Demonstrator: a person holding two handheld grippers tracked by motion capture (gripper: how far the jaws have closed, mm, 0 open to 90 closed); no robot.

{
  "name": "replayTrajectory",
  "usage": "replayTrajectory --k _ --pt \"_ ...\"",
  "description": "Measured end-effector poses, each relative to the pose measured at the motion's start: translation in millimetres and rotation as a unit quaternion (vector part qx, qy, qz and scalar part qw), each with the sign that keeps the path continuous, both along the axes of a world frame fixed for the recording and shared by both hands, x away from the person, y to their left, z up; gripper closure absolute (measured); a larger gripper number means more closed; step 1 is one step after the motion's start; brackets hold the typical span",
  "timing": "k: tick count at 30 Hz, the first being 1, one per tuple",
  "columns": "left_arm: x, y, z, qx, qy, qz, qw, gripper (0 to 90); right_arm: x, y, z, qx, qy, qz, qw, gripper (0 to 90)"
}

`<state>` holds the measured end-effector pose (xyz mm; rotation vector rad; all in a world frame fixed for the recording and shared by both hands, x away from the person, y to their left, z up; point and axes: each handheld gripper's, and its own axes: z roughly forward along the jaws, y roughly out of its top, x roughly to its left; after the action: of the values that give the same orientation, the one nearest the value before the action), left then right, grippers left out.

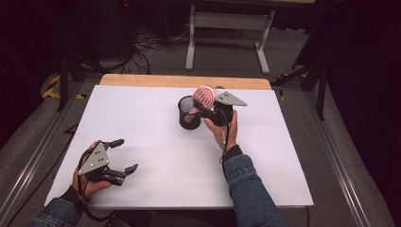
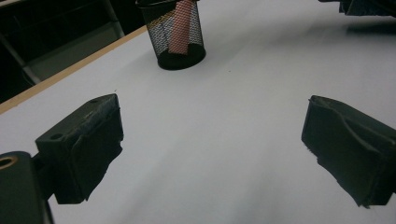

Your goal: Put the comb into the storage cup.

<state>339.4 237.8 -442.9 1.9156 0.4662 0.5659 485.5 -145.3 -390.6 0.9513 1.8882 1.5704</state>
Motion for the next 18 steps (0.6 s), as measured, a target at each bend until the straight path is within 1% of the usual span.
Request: replayTrajectory --k 9,13,14,17,18 --pt "0.1 -0.3 -0.1 0.004 -0.001 -0.001 1.0 6.5 -1.1 -0.3 -2.1 -0.009 -0.003 -0.011 0.9999 52.2" --pt "0.2 -0.3 -0.2 0.004 -0.001 -0.001 1.0 6.5 -1.9 -0.3 -1.6 -0.013 -0.004 -0.016 0.9998 45.7" --pt "0.2 -0.3 -0.2 0.003 -0.001 -0.001 1.0 6.5 -1.9 -0.3 -1.6 -0.013 -0.004 -0.016 0.9998 45.7" --pt "0.2 -0.4 -0.2 0.004 -0.001 -0.001 1.0 6.5 -2.9 0.4 -0.6 -0.021 -0.008 -0.023 0.9995 38.2" --pt "0.1 -0.4 -0.2 0.004 -0.001 -0.001 1.0 6.5 -2.9 0.4 -0.6 -0.021 -0.008 -0.023 0.9995 38.2"
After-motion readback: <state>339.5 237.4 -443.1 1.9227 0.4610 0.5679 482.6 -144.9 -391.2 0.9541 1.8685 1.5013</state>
